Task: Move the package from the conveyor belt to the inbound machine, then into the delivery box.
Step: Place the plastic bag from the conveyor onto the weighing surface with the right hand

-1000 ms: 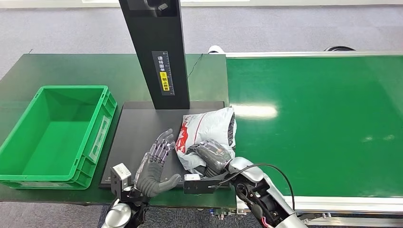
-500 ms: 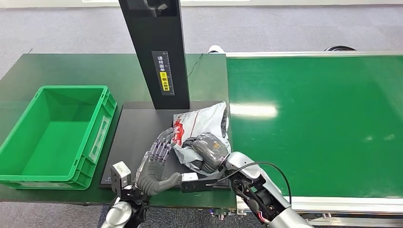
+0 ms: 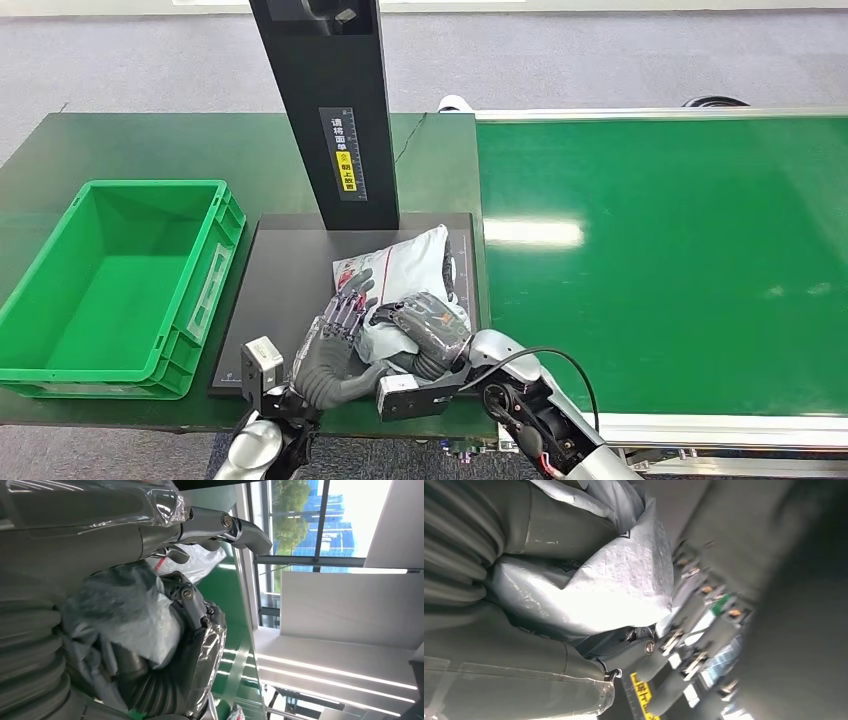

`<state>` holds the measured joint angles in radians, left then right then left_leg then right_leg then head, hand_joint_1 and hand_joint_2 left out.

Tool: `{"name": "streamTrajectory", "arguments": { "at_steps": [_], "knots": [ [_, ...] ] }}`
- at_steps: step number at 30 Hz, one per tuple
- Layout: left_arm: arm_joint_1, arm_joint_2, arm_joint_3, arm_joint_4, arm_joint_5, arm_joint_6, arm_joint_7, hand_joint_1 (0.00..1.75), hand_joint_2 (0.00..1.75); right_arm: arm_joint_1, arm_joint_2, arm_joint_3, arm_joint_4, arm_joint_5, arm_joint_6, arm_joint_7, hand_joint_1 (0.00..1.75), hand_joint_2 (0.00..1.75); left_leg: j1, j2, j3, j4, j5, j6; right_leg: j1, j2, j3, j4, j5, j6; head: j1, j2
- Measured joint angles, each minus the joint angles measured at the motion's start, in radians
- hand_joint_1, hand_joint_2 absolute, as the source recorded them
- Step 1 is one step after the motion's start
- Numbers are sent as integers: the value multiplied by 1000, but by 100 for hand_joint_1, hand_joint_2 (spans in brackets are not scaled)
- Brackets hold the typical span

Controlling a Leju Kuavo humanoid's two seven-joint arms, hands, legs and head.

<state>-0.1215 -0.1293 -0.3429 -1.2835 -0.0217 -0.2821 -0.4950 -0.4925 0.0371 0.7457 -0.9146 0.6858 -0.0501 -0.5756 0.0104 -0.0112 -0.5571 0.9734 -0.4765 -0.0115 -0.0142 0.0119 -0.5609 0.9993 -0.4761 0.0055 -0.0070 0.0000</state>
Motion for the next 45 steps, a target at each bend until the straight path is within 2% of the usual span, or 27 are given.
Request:
{"name": "streamTrajectory", "arguments": {
  "at_steps": [5,7,8,11,12,13,19,25,31,36,45],
  "knots": [
    [-18,0,-4,12,2,0,0,0,175,16,0,2,-35,-10,14,22,175,175,0,0,0,0,0,0,0,0,0,0,0,0,0,0],
    [-19,0,-5,14,2,1,0,0,175,17,0,5,-37,23,-24,42,155,175,0,0,0,0,0,0,0,0,0,0,0,0,0,0],
    [-19,0,-5,15,3,1,0,0,175,19,0,6,-37,40,-50,49,131,175,0,0,0,0,0,0,0,0,0,0,0,0,0,0],
    [-19,0,-5,15,3,-1,3,0,175,29,0,4,-37,71,-137,58,31,175,0,0,0,0,0,0,0,0,0,0,0,0,0,0],
    [-19,0,-5,15,3,-2,5,0,175,34,0,2,-37,78,-166,59,11,175,0,0,0,0,0,0,0,0,0,0,0,0,0,0],
    [-19,0,-5,15,3,-2,6,0,175,39,0,-2,-37,87,-192,63,3,175,0,0,0,0,0,0,0,0,0,0,0,0,0,0],
    [-21,0,-9,20,1,-8,7,0,175,69,0,-37,-40,92,-250,88,0,175,0,0,0,0,0,0,0,0,0,0,0,0,0,0],
    [-21,0,-10,27,0,-5,6,0,175,130,0,-112,-80,-27,-242,58,0,175,0,0,0,0,0,0,0,0,0,0,0,0,0,0],
    [-21,0,-10,33,-1,1,-2,0,175,204,0,-206,-165,-267,-105,-41,0,175,0,0,0,0,0,0,0,0,0,0,0,0,0,0],
    [-20,0,-10,34,-20,25,-11,0,175,251,3,-286,-263,-452,40,-68,0,175,0,0,0,0,0,0,0,0,0,0,0,0,0,0],
    [-12,0,-9,34,-29,53,-13,0,175,306,22,-408,-378,-579,88,-42,0,175,0,0,0,0,0,0,0,0,0,0,0,0,0,0]
  ]
}}
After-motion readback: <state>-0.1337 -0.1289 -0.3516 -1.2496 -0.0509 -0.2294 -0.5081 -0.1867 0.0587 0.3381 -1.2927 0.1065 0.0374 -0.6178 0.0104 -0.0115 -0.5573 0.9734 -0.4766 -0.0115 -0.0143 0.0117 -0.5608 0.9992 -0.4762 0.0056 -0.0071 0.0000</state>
